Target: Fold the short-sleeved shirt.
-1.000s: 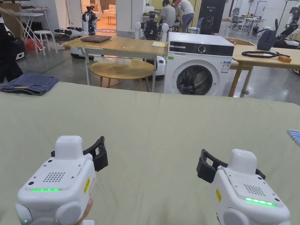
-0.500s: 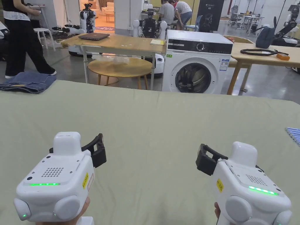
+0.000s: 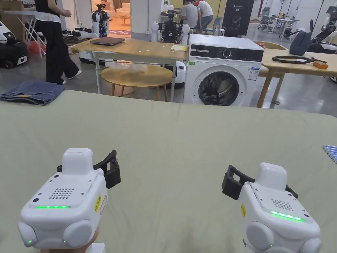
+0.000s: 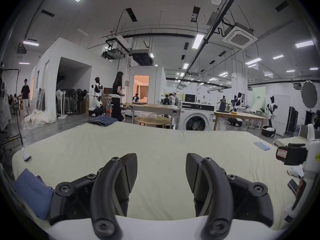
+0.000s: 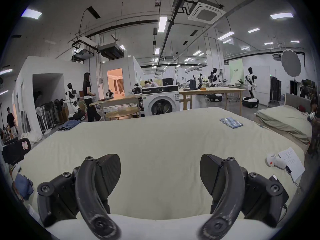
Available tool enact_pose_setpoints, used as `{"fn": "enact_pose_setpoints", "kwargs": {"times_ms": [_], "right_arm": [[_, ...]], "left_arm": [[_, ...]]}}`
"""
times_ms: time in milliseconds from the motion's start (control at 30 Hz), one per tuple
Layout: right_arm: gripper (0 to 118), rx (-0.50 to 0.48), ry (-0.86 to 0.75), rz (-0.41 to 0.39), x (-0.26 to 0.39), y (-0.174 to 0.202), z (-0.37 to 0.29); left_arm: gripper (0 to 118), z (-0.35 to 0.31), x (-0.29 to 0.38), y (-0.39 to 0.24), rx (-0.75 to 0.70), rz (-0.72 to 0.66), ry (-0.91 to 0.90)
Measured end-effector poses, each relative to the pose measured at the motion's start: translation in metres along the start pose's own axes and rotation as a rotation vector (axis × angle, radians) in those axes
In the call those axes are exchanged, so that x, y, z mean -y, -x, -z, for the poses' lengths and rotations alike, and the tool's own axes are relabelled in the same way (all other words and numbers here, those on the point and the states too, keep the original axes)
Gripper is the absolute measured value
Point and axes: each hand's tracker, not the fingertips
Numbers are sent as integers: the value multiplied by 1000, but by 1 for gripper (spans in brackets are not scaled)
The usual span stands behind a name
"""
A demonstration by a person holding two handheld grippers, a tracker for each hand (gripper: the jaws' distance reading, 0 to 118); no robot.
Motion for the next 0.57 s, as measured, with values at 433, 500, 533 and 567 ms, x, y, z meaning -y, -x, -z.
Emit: {"fn": "enact_pose_setpoints", "kwargs": {"times_ms": [433, 500, 533, 567], "right_arm": [[96, 38, -19, -27, 5, -3, 6], [96, 30, -8, -20, 4, -5, 7], [96, 27, -1, -19, 4, -6, 6], [96, 22, 13, -14, 3, -6, 7]], "left_arm": [[57, 1, 2, -3, -10, 50, -1], [57, 1, 2, -3, -11, 49, 0], [57, 0, 2, -3, -11, 48, 0], [57, 1, 2, -3, -11, 47, -2]]}}
